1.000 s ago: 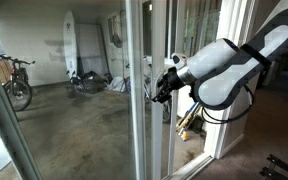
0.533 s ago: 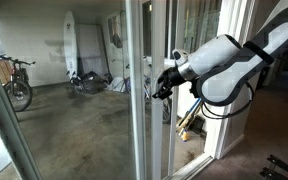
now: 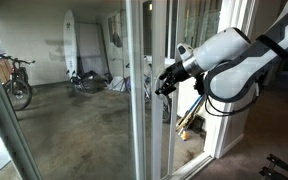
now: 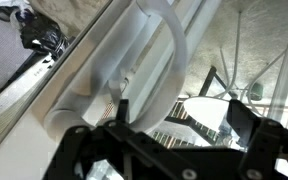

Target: Open the glass door by sliding it to the left

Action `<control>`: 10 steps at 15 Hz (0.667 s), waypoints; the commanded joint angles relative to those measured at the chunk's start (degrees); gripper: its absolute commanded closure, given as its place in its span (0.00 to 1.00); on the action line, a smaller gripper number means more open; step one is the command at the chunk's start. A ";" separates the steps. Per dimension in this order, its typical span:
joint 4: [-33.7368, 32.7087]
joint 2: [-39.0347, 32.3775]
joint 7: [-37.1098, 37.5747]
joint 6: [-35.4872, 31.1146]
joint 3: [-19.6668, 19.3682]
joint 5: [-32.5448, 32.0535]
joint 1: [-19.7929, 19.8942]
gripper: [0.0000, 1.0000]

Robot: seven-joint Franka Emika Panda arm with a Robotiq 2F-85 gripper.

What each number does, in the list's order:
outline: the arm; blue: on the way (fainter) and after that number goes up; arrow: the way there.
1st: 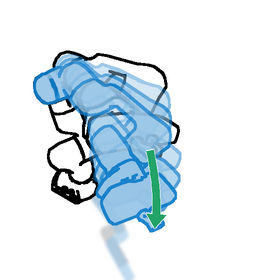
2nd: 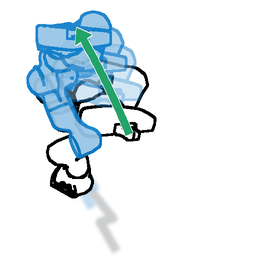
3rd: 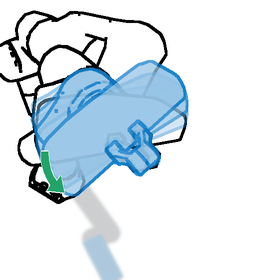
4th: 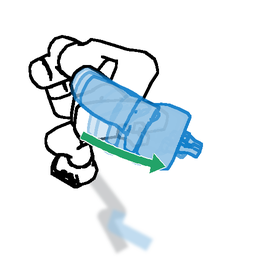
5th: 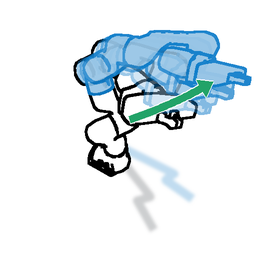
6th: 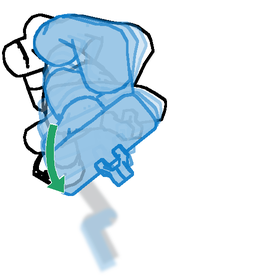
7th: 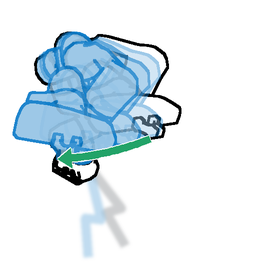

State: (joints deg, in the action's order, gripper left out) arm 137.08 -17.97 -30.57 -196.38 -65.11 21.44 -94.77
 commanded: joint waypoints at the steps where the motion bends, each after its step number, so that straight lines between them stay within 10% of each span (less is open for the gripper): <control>1: 0.97 3.18 3.97 -2.23 -8.53 1.14 -11.03 0.00; 9: 11.36 12.73 7.67 -1.98 -21.93 2.44 -34.91 0.00; 10: 7.76 8.90 7.65 -1.37 -19.28 1.56 -30.09 0.00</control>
State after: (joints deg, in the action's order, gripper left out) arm 144.94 -9.01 -22.91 -197.75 -84.46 23.02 -125.01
